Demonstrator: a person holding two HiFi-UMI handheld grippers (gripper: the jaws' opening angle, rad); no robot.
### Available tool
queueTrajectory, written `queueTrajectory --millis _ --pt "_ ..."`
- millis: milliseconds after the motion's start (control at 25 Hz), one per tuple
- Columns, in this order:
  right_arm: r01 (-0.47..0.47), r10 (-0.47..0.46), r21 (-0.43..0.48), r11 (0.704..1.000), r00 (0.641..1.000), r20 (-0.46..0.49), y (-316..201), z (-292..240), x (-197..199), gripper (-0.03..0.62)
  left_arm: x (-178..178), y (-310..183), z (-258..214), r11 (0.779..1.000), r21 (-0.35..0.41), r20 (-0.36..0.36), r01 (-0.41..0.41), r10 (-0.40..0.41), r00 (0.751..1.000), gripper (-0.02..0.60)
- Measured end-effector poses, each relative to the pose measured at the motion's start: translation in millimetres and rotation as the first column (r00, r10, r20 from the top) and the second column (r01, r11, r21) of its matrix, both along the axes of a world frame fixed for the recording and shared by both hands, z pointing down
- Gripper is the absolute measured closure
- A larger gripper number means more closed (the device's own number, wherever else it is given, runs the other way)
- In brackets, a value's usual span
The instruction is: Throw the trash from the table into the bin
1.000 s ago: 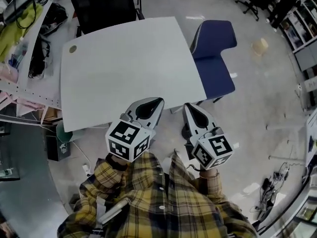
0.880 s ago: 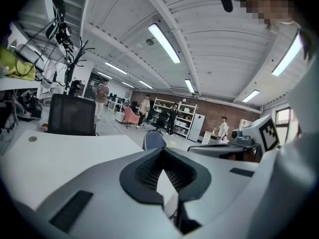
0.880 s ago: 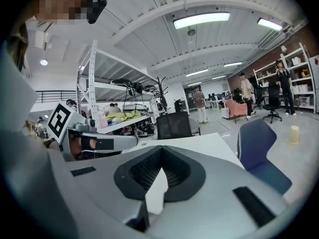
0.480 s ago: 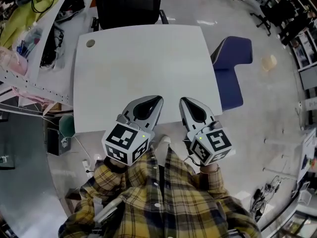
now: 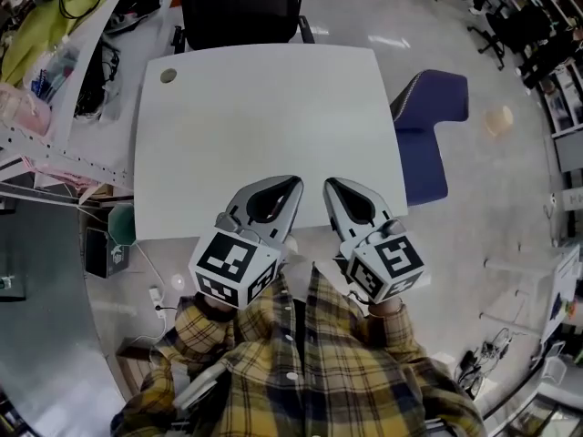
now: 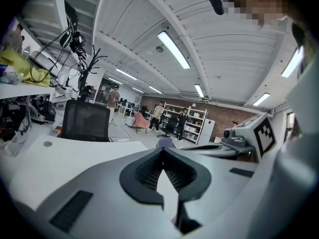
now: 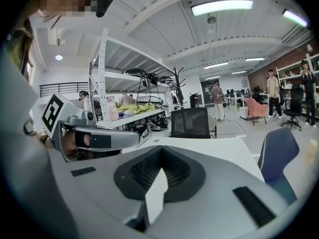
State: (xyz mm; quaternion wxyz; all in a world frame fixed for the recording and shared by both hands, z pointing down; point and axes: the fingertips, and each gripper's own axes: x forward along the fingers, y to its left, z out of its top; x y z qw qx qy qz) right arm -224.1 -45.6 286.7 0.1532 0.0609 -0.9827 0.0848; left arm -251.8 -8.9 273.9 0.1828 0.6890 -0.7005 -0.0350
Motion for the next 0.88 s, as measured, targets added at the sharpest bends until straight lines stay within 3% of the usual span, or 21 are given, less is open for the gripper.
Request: queueTrajectory --millis 400,880 --pt "0.046 -0.046 0.007 0.999 0.999 0.013 -20.2 -2.0 -7.3 0.595 -7.2 -23.3 -4.0 0.999 0.011 0.015 0.046 -0.046 0.999 0.574" --pt "0.06 -0.06 0.017 0.998 0.998 0.023 -41.6 -4.9 -13.3 0.595 -12.7 -49.7 -5.2 0.999 0.017 0.026 0.046 -0.046 0.999 0.574"
